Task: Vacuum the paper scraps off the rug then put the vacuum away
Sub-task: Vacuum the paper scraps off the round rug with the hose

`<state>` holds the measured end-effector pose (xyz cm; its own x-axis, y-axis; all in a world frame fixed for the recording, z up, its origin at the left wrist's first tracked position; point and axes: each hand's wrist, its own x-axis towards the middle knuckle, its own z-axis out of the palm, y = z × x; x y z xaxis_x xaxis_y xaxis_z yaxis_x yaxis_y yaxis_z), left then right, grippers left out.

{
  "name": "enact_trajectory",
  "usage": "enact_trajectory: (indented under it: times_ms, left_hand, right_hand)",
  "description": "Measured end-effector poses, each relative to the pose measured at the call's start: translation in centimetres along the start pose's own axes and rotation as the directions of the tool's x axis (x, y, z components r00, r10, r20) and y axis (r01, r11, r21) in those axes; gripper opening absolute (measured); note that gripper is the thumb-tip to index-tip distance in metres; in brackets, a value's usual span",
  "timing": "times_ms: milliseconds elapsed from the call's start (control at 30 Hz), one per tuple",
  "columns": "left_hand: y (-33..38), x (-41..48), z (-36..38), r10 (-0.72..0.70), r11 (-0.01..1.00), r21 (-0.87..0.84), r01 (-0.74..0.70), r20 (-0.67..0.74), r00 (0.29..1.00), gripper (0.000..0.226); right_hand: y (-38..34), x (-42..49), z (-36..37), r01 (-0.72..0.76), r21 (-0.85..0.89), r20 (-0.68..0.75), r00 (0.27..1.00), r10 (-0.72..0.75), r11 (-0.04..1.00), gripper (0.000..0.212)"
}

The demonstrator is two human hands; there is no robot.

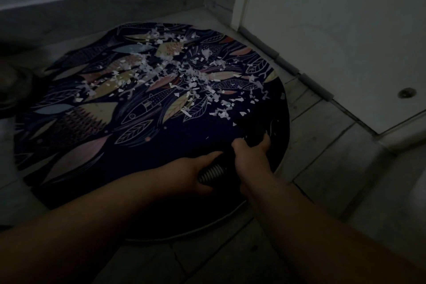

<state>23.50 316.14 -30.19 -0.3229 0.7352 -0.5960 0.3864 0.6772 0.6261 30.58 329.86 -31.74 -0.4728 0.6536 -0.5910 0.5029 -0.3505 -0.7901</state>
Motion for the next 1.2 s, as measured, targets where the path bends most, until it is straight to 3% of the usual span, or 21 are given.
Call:
enact_trajectory:
  times_ms: [233, 433, 1200]
  left_hand:
    - [-1.1, -0.6, -0.5, -0.006, 1.000, -0.021, 0.004, -0.090, 0.996, 0.085]
    - [-1.8, -0.3, -0.2, -0.007, 0.999, -0.050, 0.004, -0.050, 0.999, 0.085]
    - [-4.8, -3.2, -1.4, -0.017, 0.992, -0.123, -0.007, -0.197, 0.980, 0.085]
  right_hand:
    - [-0.5, 0.0, 1.1, -0.025, 0.094, 0.121, 0.993, 0.014, 0.995, 0.082]
    - [-0.4, -0.1, 1.7, 0.012, -0.049, 0.062, 0.998, -0.009, 0.999, 0.083]
    - [-1.4, 0.1, 6.4, -0.104, -0.114, 0.163, 0.979, 0.122, 0.988, 0.082]
